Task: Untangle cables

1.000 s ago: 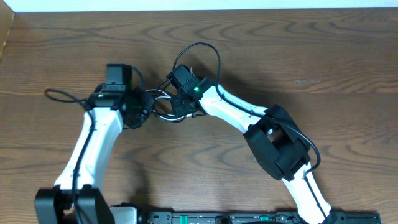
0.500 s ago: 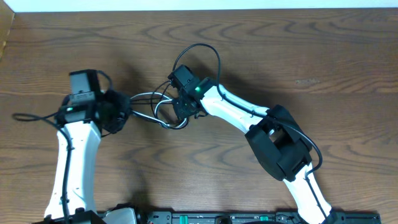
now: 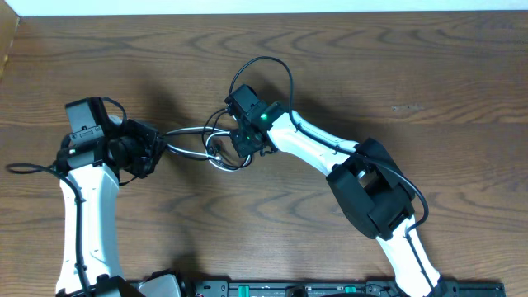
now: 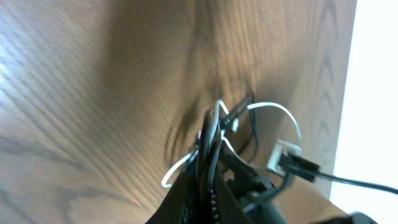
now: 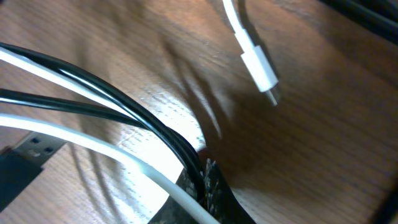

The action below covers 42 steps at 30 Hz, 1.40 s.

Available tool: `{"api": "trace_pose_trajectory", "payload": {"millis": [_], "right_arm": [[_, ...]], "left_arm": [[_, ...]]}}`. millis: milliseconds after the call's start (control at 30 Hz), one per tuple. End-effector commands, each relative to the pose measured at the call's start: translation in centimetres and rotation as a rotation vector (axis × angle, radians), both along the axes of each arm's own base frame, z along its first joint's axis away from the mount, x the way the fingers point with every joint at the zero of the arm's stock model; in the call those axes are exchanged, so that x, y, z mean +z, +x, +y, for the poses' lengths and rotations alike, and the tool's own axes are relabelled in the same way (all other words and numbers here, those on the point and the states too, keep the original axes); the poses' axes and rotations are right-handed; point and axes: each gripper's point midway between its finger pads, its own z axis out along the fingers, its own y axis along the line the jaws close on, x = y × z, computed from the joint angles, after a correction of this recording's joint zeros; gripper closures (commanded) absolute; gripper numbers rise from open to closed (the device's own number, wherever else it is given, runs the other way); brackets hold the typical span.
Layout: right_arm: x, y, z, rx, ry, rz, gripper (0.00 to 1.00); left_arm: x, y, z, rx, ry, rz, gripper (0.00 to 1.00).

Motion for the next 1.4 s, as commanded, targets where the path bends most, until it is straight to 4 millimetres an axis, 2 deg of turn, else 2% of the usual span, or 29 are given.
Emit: {"api": "trace_pose_trajectory", "payload": {"millis": [0,100,200,433,533,733,1033,1167,1367], "right_arm": [[-1.3,1.0,-2.5,-0.038,-0.099,-0.035,0.99],[-1.2,1.0,-2.5,-0.038,-0.099,-0.034,0.99],[-1.2,0.6,-2.0,-0.026,-0.086,-0.024,0.99],[-0.7,-0.9,0.6,0.083,0.014,0.009,0.99],[-0.3,-1.9,1.9,0.168,0.074,0.028,0.99],[0.2,-3.3,3.4,0.267,0.14,0.047,0.99],[0.2,-3.4,3.6,0.278,0.14,0.043,0.97],[0.2,-3.4,3.6,0.277,0.137,0.044,0.94],[-0.3,-2.9,2.7,0.253,0.081,0.022,0.98]], "left_arm": [[1.8,0.4,-1.3,-0.045,-0.083,-0.075,0.92],[3.1,1.2,-2.3,-0.089,-0.145,-0.142,0.92],[3.7,2.0,-2.2,-0.096,-0.134,-0.188,0.92],[2.6,2.4,-0.6,0.01,-0.087,-0.138,0.92],[2.2,2.6,-0.5,0.022,-0.097,-0.122,0.92],[1.8,2.8,-0.4,0.033,-0.107,-0.112,0.92],[0.5,3.2,-0.4,0.045,-0.125,-0.076,0.92],[-0.1,3.4,-1.0,0.059,-0.184,-0.044,0.92],[2.5,5.2,-3.5,-0.066,-0.343,-0.176,0.92]]}}
